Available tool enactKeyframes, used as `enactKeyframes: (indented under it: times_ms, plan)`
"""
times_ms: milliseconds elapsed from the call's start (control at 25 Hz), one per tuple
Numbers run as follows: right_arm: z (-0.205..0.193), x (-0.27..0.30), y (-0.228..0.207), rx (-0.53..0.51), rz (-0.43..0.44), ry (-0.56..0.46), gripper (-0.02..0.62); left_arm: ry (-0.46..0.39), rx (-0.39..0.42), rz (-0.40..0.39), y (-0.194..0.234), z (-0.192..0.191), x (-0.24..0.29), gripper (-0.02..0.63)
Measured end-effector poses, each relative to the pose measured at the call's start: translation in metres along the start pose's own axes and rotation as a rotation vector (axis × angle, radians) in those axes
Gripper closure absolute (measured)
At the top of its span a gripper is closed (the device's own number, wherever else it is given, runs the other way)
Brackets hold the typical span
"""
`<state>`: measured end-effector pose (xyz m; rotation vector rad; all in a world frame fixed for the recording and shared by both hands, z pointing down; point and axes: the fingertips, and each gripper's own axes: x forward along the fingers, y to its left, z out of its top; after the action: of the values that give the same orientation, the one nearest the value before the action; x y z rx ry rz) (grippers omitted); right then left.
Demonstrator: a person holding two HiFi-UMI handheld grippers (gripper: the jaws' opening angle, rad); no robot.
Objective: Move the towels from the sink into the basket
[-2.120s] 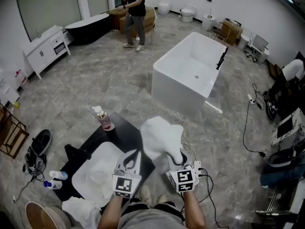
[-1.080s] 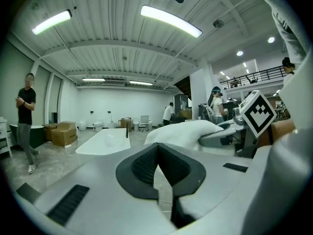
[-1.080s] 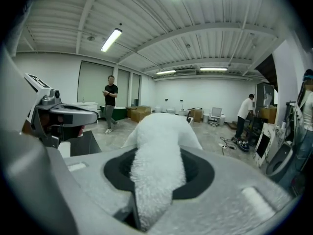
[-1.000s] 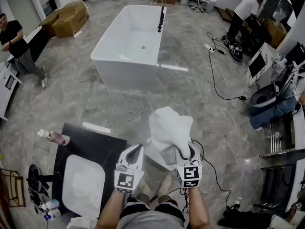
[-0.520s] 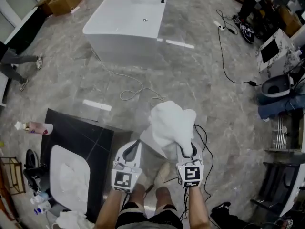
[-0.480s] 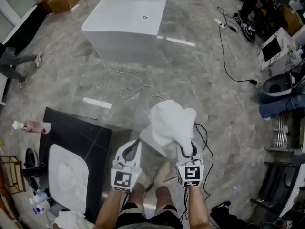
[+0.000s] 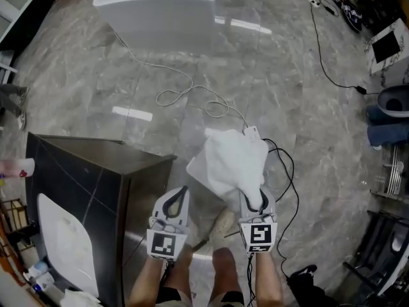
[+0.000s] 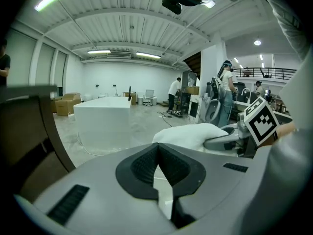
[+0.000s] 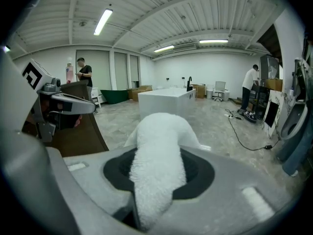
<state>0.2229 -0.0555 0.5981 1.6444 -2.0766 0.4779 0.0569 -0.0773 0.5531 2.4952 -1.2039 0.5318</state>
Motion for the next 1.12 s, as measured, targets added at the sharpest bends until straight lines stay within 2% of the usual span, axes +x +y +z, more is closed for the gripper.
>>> enactKeyframes:
  times_ms: [280, 520, 880, 1120]
  plan:
    - [-0.118, 0.062, 0.005, 0.017, 0.029, 0.052, 0.445, 0.063, -0.022, -0.004, 0.009, -0.111, 0.054, 0.597]
    - [-0.207, 0.107, 0.009, 0.021, 0.035, 0.097, 0.443, 0.109, -0.007, -0.055, 0.003, -0.188, 0.092, 0.597]
    - [-0.304, 0.157, 0.019, 0.005, 0.066, 0.175, 0.437, 0.159, -0.029, -0.045, 0.011, -0.271, 0.124, 0.597]
    - [-0.345, 0.179, 0.027, 0.004, 0.083, 0.214, 0.428, 0.181, -0.04, -0.054, 0.01, -0.304, 0.137, 0.597]
